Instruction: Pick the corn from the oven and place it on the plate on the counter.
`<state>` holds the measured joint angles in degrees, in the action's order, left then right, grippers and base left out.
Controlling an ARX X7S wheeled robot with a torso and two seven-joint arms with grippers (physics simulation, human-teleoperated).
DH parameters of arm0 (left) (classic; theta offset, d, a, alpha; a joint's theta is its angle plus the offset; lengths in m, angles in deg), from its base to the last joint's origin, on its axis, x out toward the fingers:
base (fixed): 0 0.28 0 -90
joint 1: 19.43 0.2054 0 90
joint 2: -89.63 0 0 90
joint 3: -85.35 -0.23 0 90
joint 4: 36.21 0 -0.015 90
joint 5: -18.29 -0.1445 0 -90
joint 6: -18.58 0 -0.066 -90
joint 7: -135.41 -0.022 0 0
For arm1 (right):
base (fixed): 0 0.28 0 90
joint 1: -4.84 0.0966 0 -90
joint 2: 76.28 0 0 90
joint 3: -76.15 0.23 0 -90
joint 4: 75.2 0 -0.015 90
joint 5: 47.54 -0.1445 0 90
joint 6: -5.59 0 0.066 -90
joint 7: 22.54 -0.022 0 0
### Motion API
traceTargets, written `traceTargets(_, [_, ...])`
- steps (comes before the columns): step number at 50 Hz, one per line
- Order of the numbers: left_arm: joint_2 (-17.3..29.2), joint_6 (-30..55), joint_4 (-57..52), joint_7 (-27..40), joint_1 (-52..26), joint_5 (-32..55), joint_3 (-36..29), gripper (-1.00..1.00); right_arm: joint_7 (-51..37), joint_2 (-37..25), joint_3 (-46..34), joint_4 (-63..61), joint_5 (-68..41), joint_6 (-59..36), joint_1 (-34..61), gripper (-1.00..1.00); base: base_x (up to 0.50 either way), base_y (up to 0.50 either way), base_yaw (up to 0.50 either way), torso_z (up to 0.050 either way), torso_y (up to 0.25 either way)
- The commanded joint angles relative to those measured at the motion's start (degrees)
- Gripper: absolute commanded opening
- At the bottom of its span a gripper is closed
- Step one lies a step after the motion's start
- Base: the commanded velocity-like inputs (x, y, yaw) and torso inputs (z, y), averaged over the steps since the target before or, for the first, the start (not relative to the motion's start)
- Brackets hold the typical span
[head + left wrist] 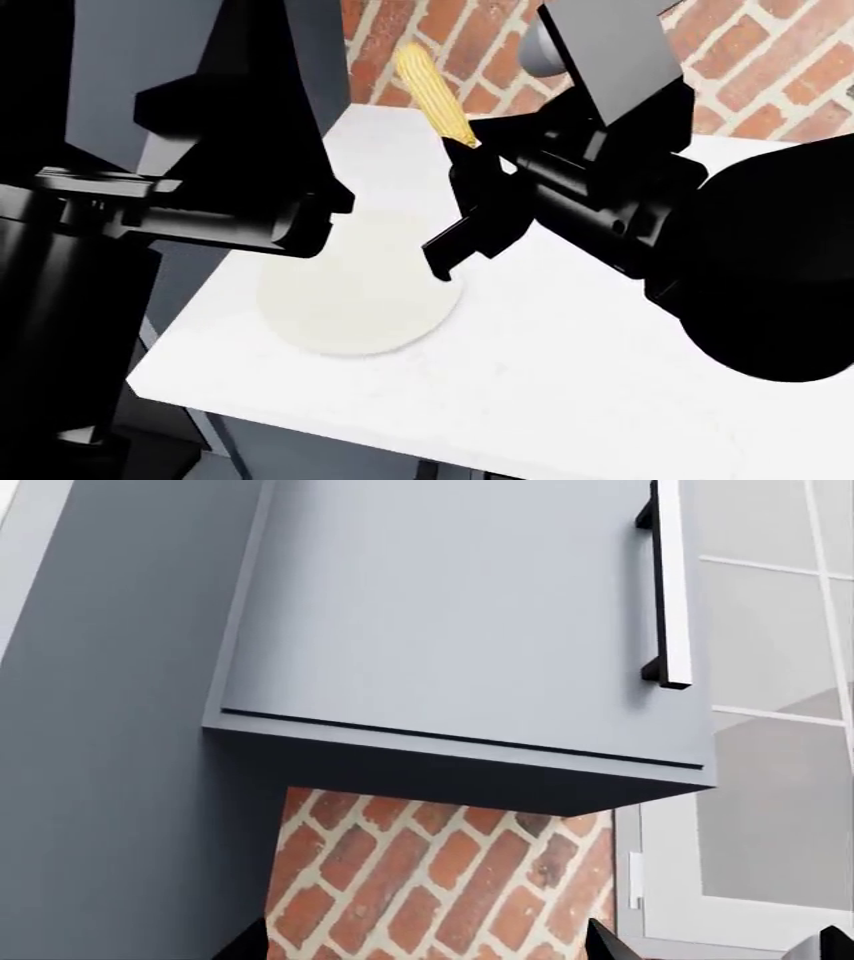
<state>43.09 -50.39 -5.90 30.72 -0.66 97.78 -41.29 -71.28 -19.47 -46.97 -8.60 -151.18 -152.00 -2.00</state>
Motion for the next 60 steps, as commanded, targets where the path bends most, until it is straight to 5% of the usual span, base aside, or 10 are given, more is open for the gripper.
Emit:
traceTargets(1, [0.35, -1.13, 0.16, -0.18, -0.1, -0.78, -1.38, 1.0, 1.44, -0.19, -0.2, 0.04, 3.26, -0.01, -1.58, -1.0, 0.0, 0.0, 0.0, 0.0, 0.0])
traceTargets(36, [3.12, -6.48, 0.02, 1.12, -3.62, -2.36, -8.27, 1.0, 19.94, 5.54, -7.58, 9.68, 23.2, 4.72, -6.71, -1.0, 0.0, 0.0, 0.0, 0.0, 0.001])
traceTargets(60, [3.79, -8.0, 0.04, 1.49, -4.37, -3.23, -10.39, 1.0, 24.61, 8.15, -11.21, 13.72, 27.67, 7.23, -8.87, -1.0, 0.0, 0.0, 0.0, 0.0, 0.0])
